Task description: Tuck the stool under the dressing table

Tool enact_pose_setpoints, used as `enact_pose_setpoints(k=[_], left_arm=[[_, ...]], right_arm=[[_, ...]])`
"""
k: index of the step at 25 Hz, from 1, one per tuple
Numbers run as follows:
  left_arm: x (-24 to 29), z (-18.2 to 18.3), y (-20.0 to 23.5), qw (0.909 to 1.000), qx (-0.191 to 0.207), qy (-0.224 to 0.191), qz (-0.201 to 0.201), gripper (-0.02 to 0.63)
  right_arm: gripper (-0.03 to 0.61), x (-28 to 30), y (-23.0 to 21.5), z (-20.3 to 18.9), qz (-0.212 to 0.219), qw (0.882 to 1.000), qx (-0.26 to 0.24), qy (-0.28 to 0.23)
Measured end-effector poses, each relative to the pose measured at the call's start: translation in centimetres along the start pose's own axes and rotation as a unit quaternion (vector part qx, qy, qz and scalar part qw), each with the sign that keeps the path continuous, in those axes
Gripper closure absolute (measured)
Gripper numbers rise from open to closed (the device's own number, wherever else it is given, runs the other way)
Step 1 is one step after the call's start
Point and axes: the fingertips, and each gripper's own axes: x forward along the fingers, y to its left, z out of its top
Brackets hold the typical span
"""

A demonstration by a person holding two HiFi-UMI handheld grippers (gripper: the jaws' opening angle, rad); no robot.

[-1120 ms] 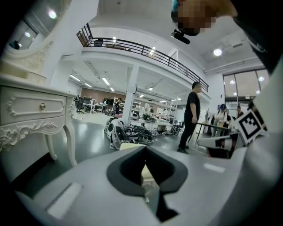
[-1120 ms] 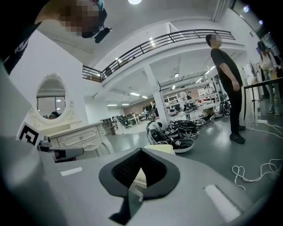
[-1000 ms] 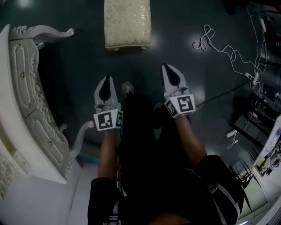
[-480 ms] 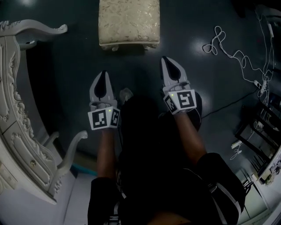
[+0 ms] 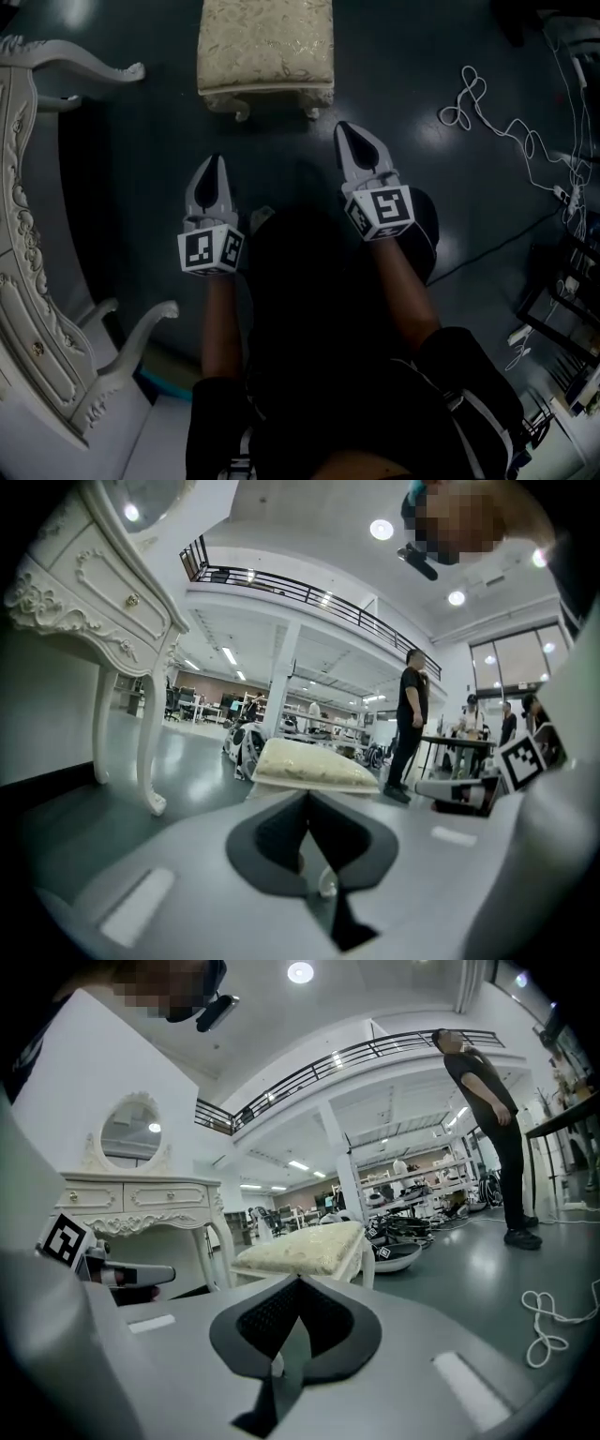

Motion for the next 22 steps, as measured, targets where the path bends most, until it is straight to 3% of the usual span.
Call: enact_pose_setpoints(k=[10, 11, 13, 16, 18, 22], left_arm=[[2.6, -3.3, 1.4, 0.9999, 0.009, 0.009, -0.007, 0.603], [3.0, -3.5, 1.7, 0.9999, 0.009, 0.007, -0.007, 0.603], [3.9, -3.9, 2.2, 0.9999, 0.009, 0.004, -0.007, 0.603], [5.2, -4.7, 2.8, 0.9999, 0.004, 0.004, -0.011, 0.601], [6.2, -5.5, 2.8, 0.9997, 0.004, 0.012, -0.021, 0.512], [8.0, -7.0, 4.0, 0.9992, 0.009, 0.03, -0.023, 0.448]], right_arm=[[0.577, 2.4, -1.2, -1.3, 0.002, 1.0, -0.012, -0.026], [0.562, 2.9, -1.3, -1.5, 0.004, 1.0, -0.013, -0.028], [0.469, 3.9, -1.5, -2.4, 0.008, 1.0, -0.01, -0.026], [0.443, 5.3, -2.3, -3.9, -0.005, 1.0, -0.017, -0.008], [0.42, 6.0, -2.9, -4.9, -0.017, 1.0, -0.02, 0.004], [0.358, 7.3, -3.6, -6.7, -0.032, 0.999, -0.018, 0.029]])
